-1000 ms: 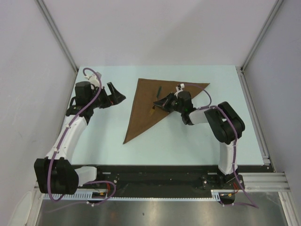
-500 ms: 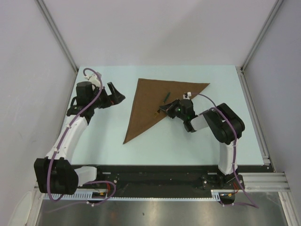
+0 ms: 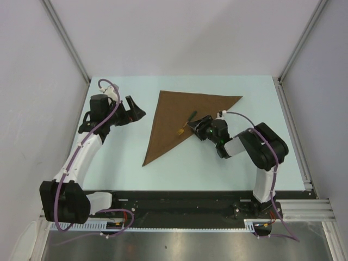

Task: Fold the napkin, place the utensils inside, and roll it up
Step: Place the utensil onto the napkin

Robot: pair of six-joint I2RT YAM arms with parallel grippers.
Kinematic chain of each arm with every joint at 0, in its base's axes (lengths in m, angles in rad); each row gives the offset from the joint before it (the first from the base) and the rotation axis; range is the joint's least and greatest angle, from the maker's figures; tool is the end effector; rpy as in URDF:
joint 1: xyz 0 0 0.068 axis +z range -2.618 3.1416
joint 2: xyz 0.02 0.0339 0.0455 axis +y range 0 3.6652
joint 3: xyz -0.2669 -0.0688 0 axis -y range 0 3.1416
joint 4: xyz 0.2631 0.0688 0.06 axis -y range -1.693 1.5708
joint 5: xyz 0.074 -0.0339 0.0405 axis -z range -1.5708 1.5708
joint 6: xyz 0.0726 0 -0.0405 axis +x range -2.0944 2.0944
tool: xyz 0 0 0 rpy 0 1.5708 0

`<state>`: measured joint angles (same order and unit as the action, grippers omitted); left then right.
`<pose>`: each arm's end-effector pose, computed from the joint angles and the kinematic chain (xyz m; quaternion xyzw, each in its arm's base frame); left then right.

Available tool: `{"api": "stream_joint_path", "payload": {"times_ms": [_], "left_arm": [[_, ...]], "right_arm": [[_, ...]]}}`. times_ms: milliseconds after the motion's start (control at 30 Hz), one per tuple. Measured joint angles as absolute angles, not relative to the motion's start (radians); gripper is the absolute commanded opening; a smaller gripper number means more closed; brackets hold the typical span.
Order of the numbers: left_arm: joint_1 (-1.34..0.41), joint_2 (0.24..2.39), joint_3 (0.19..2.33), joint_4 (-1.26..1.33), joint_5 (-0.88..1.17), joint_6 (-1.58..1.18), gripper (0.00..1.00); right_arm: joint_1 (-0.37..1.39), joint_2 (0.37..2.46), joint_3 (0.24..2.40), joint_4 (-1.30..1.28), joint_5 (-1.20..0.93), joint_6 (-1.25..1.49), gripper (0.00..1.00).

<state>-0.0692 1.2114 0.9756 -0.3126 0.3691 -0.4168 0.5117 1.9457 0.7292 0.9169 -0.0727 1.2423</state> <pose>0.3143 -0.0480 0.2863 -0.0598 0.8600 -0.2711 0.4283 0.3507 0.2030 0.0927 0.2671 0.7588 0.4748 0.3569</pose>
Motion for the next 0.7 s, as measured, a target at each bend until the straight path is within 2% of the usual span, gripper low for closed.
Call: {"api": "stream_joint_path", "payload": {"times_ms": [100, 233, 400, 533, 700], "left_arm": [[-0.07, 1.211, 0.976, -0.313, 0.369, -0.417, 0.99], [-0.07, 1.213, 0.976, -0.313, 0.371, -0.417, 0.99], [-0.07, 1.217, 0.976, -0.314, 0.371, -0.417, 0.99], [-0.071, 1.217, 0.976, -0.316, 0.37, -0.416, 0.99], [-0.073, 1.217, 0.976, -0.318, 0.37, -0.416, 1.0]], "right_arm": [[0.513, 1.851, 0.67, 0.874, -0.057, 1.196, 0.56], [0.514, 1.737, 0.699, 0.769, -0.043, 1.048, 0.58], [0.514, 1.764, 0.95, 0.553, -0.031, 0.846, 0.55], [0.514, 1.865, 1.19, 0.341, 0.006, 0.712, 0.5], [0.514, 2.008, 1.436, 0.036, 0.078, 0.607, 0.5]]}}
